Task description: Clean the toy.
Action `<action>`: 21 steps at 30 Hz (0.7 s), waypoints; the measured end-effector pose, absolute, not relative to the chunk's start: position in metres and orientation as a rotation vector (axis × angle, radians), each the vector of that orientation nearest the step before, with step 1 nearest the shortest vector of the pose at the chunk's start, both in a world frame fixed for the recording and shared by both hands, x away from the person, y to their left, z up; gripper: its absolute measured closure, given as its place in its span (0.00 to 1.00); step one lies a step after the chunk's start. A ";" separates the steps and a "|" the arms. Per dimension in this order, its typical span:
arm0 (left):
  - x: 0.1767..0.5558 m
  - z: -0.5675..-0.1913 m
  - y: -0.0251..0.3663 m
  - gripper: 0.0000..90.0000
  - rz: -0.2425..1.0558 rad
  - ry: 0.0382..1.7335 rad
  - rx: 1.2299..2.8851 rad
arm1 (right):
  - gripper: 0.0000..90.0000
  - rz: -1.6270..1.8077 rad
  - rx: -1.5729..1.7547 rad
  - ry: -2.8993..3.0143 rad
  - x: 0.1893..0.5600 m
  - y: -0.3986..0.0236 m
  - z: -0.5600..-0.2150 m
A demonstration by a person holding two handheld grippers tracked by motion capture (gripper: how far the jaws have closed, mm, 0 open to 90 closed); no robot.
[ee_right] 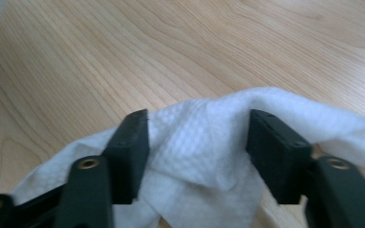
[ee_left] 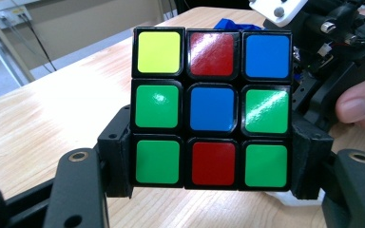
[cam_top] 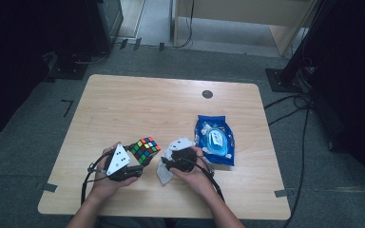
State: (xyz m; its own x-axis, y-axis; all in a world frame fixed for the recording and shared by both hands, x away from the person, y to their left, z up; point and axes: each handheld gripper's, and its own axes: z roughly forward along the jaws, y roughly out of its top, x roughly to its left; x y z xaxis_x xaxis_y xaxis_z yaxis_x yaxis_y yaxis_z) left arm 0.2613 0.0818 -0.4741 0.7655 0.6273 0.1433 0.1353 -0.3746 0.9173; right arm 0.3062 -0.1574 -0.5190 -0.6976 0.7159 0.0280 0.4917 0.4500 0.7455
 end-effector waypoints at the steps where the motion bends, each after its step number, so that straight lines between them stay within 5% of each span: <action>1: 0.261 -0.474 0.081 0.38 0.586 0.578 1.914 | 0.56 1.099 1.039 2.407 0.305 -0.159 -0.519; 4: 0.261 -0.474 0.079 0.38 0.583 0.573 1.917 | 0.86 1.101 1.093 2.387 0.301 -0.168 -0.517; 6: 0.260 -0.475 0.078 0.38 0.579 0.567 1.922 | 0.94 1.111 1.150 2.388 0.300 -0.174 -0.516; 15: 0.253 -0.476 0.064 0.38 0.532 0.480 1.937 | 0.97 1.566 1.138 2.094 0.278 -0.190 -0.457; 21: 0.246 -0.479 0.052 0.38 0.516 0.416 1.971 | 0.97 1.685 1.179 2.118 0.274 -0.182 -0.453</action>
State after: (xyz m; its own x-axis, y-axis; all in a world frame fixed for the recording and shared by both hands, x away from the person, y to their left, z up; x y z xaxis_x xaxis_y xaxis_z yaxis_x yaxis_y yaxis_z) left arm 0.2458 0.0516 -0.4793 0.8490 0.4985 0.1755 0.0650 -0.4280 0.9014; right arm 0.2742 -0.1819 -0.4530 -0.6659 0.6756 0.3164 0.4604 0.0384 0.8869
